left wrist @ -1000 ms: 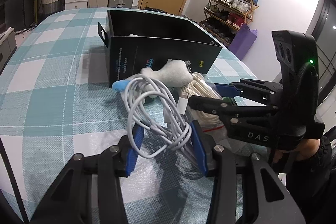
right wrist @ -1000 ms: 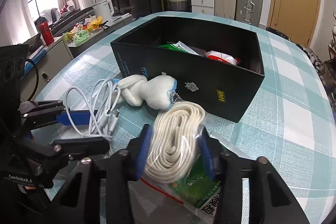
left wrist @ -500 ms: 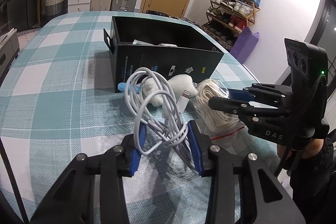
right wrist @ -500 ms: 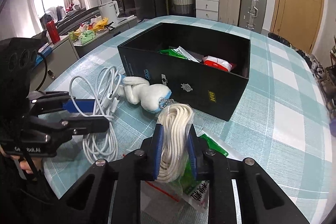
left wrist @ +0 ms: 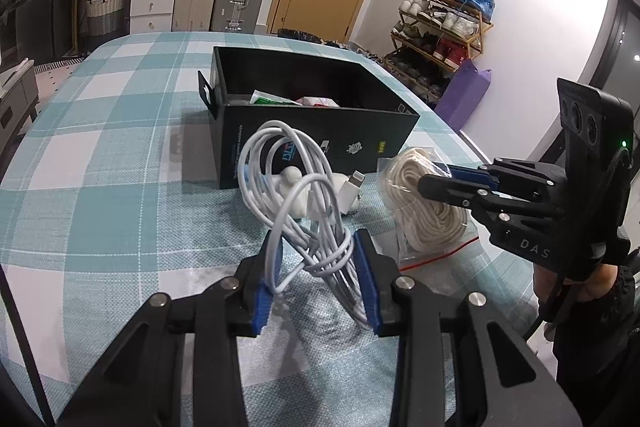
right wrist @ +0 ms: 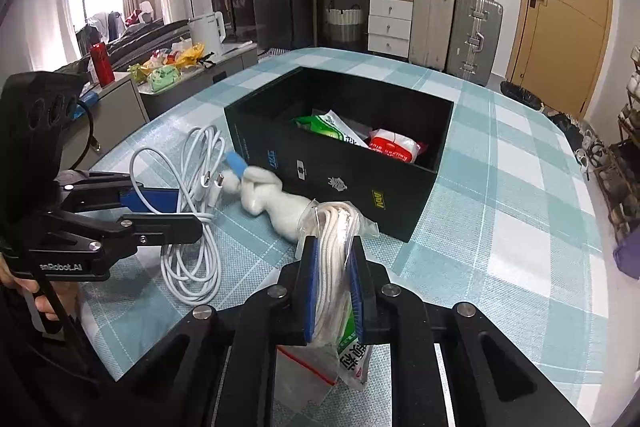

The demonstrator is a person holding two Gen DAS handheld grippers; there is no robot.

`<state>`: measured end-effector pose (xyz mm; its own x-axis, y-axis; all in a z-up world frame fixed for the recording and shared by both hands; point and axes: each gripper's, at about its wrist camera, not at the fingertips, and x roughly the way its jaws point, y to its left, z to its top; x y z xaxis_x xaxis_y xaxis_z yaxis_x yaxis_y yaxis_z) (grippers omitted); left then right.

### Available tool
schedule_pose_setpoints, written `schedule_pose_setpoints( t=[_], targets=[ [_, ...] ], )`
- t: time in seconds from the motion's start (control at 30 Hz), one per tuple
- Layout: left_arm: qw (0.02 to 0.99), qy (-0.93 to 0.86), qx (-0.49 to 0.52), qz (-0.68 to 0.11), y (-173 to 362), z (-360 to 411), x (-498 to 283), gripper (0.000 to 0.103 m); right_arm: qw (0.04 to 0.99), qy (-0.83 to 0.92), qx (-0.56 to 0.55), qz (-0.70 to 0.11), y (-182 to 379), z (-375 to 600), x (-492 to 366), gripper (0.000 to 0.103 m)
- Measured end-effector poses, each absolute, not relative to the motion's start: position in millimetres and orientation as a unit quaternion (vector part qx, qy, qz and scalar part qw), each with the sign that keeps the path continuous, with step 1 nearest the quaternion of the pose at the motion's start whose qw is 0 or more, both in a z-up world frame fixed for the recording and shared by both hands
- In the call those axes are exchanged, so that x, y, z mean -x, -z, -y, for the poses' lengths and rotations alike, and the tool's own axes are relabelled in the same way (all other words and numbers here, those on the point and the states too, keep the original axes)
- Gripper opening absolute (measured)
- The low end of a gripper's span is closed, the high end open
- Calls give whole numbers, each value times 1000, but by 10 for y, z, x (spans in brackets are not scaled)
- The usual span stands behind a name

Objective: Organize soft objects
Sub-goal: 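Lift and carry the cable and rope bag over the black box with both tools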

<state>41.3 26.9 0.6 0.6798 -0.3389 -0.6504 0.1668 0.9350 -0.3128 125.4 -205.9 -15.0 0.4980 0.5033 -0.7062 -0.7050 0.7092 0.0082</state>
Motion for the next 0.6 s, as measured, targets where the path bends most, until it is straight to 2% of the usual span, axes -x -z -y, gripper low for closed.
schedule_pose_setpoints(
  t=[0.6],
  targets=[
    [926,130,104,-338,-393,-344,-519,35,879,-352,121,-298,-313,2138,-1174,14]
  ],
)
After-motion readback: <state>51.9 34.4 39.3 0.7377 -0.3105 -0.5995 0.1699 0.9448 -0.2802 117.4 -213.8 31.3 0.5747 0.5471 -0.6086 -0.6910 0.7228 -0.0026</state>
